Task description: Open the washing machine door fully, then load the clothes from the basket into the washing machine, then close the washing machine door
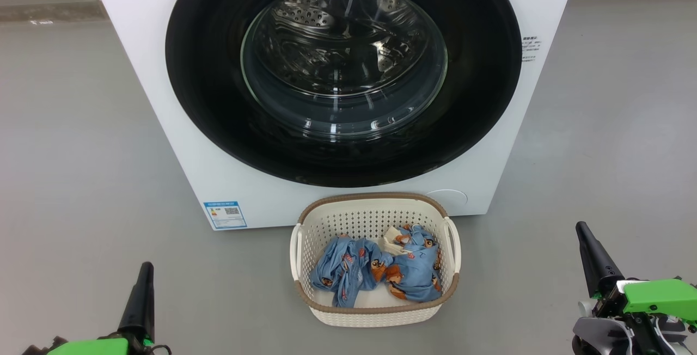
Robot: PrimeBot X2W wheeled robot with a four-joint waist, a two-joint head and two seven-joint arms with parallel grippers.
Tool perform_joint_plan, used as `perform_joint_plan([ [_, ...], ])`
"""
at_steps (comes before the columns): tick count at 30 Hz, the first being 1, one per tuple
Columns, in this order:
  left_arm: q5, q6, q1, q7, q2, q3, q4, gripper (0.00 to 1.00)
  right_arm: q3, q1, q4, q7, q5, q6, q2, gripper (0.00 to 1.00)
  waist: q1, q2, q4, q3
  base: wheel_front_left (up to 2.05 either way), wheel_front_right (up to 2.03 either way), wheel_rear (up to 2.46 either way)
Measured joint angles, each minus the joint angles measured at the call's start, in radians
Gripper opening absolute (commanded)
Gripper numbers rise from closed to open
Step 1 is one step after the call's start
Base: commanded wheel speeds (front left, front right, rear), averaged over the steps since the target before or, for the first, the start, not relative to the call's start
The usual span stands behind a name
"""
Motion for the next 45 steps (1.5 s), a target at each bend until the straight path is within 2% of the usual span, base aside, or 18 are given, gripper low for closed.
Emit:
perform_joint_plan([
  [45,0.007,0.0,0.0,0.009,-0.004,0.006,0.0,0.0,0.008,0.0,-0.001,0.0,0.003,0.0,-0.001,0.0,0.0,0.0,0.0,0.0,0.0,0.0,0.0],
])
